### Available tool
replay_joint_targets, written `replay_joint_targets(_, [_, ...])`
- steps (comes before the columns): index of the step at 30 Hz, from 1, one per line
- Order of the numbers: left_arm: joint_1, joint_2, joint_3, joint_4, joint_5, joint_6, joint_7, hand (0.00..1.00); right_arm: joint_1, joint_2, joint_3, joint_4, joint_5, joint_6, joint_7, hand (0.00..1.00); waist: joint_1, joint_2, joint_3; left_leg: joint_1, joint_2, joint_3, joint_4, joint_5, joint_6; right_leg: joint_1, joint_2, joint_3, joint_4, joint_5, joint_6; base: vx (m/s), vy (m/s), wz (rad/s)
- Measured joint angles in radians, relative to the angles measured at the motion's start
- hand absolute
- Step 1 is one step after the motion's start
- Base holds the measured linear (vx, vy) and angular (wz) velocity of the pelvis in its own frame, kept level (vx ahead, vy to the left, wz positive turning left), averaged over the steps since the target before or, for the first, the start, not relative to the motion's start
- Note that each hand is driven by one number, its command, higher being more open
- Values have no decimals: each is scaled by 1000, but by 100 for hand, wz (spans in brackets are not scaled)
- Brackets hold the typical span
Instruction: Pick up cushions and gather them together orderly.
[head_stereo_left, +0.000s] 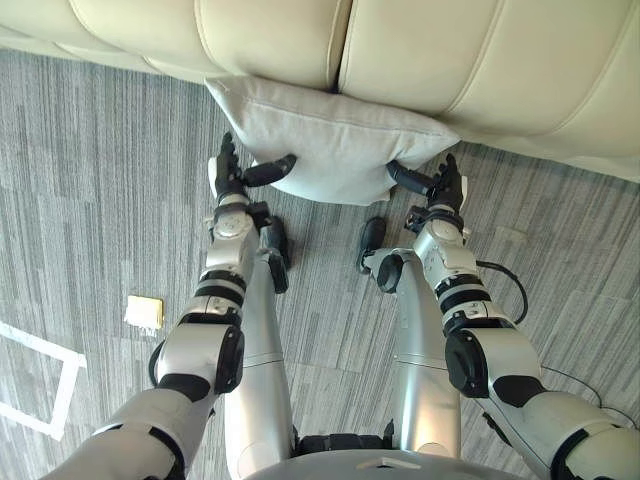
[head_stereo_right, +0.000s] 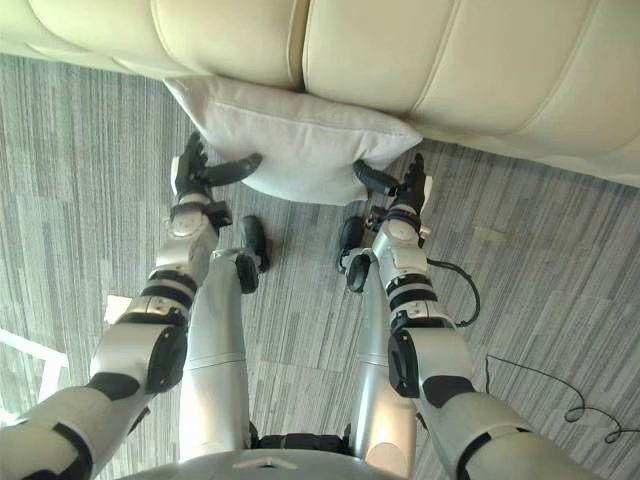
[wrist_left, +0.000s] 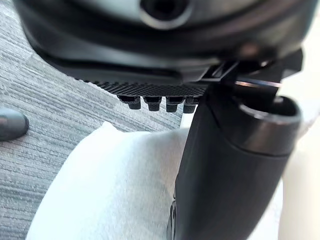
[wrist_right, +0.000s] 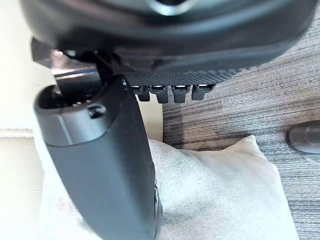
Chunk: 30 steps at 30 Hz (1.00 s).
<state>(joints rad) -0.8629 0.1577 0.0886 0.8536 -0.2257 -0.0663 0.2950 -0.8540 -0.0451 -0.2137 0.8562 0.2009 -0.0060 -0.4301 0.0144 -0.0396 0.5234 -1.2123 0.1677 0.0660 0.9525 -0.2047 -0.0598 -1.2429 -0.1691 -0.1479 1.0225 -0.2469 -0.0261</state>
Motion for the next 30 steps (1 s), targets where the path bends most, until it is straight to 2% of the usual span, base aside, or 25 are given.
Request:
replay_joint_targets(7, [0,-12,-63,-53,-2,3,81,0,6,14,110,-76,1,-4,-33,0,-12,0,0,-22,-11,-25,-6,23,-8,-12,-10,-19,9,0,0,-15,23,10])
replay_joint_targets(10, [66,-5,-94,-127,-2,3,99,0,82,11,150,-145,1,-5,-40,0,-12,0,-1,-12,-12,-27,-6,25,-9,0,-12,-21,9,1,-1,-11,28,2])
replay_joint_targets(15, [203,-26,-184,-256,-5,2,108,0,268,12,221,-287,-1,-17,-39,0,-13,0,-5,105,-10,-26,-42,24,-9,120,-9,-26,-30,1,-2,-1,7,-1])
replay_joint_targets(17, [308,-28,-227,-372,-5,0,109,0,389,5,236,-396,-3,-29,-39,0,-13,0,-17,205,-13,-17,-84,24,-10,217,-2,-27,-75,5,-5,9,6,-8])
replay_joint_targets(18, [320,-28,-233,-385,-5,0,109,0,404,5,236,-409,-3,-29,-39,0,-12,0,-18,219,-13,-15,-93,24,-10,230,-2,-27,-82,6,-3,22,-1,-12])
replay_joint_targets(21, [456,-36,-292,-525,-3,-13,102,0,575,2,244,-574,-18,-40,-38,0,-11,1,-40,382,-15,11,-202,36,-12,378,9,-25,-184,23,10,50,-1,-12])
replay_joint_targets(25, [590,-59,-321,-619,-1,-29,86,0,735,-18,256,-730,-58,-42,-21,0,-8,2,-74,543,-16,36,-291,49,-17,524,20,-24,-266,33,7,127,2,-13])
replay_joint_targets(28, [763,-74,-338,-692,-1,-40,62,0,918,-48,283,-870,-135,-44,24,0,-3,9,-169,715,-10,66,-404,50,-19,680,43,-21,-367,34,11,189,14,-18])
replay_joint_targets(30, [812,-74,-347,-715,-1,-41,53,0,964,-49,283,-896,-153,-47,35,0,2,12,-198,767,-8,72,-438,50,-20,727,51,-21,-400,35,11,157,6,-11])
